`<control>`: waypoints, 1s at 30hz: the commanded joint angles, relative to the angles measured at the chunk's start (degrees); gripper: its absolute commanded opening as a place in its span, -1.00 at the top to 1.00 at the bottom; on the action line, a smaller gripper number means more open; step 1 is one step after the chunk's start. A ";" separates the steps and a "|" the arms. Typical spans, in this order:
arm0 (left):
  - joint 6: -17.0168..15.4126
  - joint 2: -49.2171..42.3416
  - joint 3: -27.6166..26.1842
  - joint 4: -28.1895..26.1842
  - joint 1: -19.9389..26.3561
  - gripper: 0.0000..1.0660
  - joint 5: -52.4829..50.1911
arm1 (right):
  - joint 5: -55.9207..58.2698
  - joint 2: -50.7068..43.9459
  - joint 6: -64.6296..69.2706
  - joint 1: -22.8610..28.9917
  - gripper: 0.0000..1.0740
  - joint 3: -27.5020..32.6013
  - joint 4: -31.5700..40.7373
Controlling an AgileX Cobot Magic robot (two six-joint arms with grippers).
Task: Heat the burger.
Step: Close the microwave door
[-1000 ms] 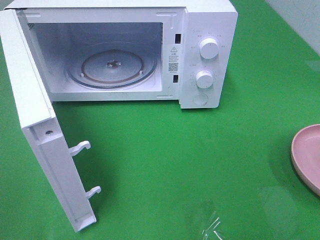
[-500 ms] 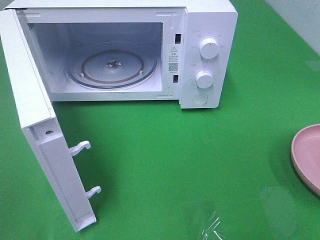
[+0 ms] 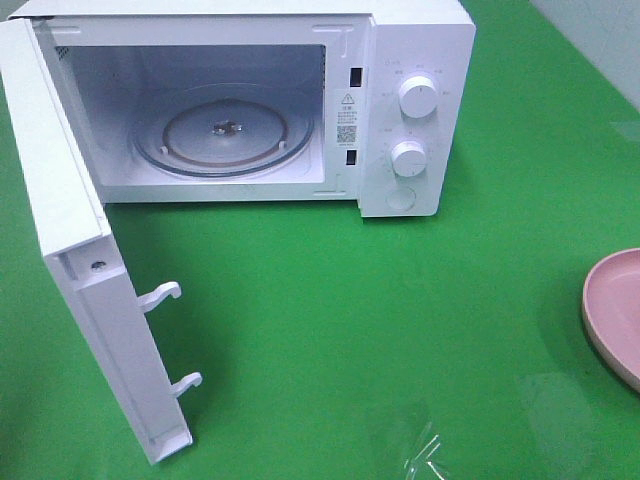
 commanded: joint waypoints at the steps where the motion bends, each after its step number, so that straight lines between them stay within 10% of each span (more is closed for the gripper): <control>1: -0.17 4.76 1.32 0.97 0.00 1.00 -8.08 | -0.46 -1.49 -0.57 -0.23 -0.42 0.00 0.11; 30: -0.63 28.65 23.55 3.44 0.00 1.00 -73.80 | -0.46 -1.49 -0.57 -0.23 -0.42 0.00 0.11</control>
